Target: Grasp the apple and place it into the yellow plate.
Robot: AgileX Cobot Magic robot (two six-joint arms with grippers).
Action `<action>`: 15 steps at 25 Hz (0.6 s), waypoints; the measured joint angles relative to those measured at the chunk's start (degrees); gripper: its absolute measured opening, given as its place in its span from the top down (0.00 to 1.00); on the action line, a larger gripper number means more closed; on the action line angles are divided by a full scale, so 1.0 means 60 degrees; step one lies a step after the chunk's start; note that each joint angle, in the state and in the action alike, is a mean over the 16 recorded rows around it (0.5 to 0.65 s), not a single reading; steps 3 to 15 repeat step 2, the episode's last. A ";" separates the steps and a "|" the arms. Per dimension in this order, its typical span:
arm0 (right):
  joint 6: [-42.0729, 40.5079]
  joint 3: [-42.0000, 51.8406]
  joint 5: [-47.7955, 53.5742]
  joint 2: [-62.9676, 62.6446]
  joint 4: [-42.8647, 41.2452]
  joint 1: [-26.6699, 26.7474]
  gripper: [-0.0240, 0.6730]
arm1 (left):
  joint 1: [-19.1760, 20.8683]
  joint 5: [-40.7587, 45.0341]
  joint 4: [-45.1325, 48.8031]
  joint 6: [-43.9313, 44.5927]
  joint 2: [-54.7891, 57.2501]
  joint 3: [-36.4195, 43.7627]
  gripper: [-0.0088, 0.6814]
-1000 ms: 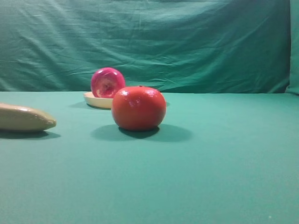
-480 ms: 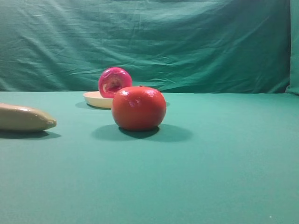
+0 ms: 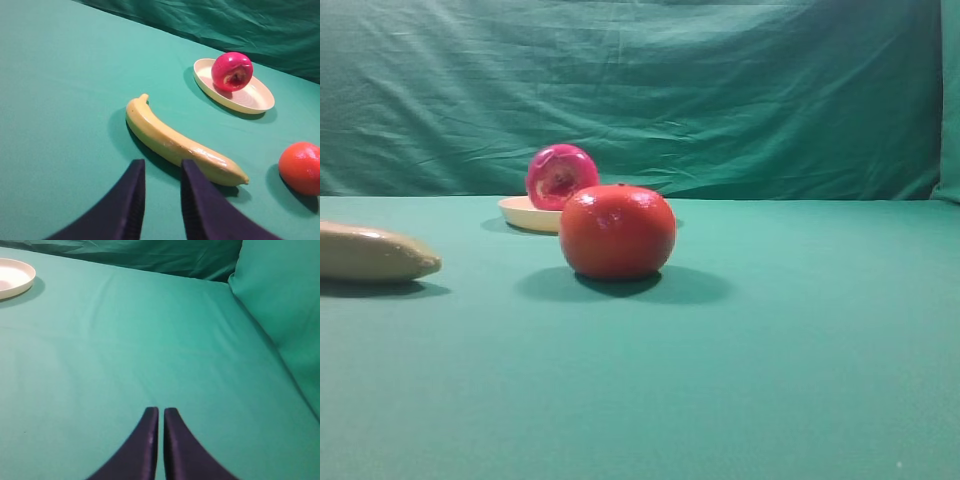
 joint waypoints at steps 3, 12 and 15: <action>0.0000 0.0000 0.0000 0.0000 0.0000 0.0000 0.97 | 0.0000 0.0000 0.0000 0.0000 0.0000 0.0000 0.76; 0.0000 0.0000 0.0000 0.0000 0.0000 0.0000 0.97 | 0.0000 0.0000 0.0000 0.0000 0.0000 0.0000 0.76; 0.0000 0.0000 0.0000 0.0000 0.0000 0.0000 0.97 | 0.0000 0.0000 0.0000 0.0000 0.0000 0.0000 0.76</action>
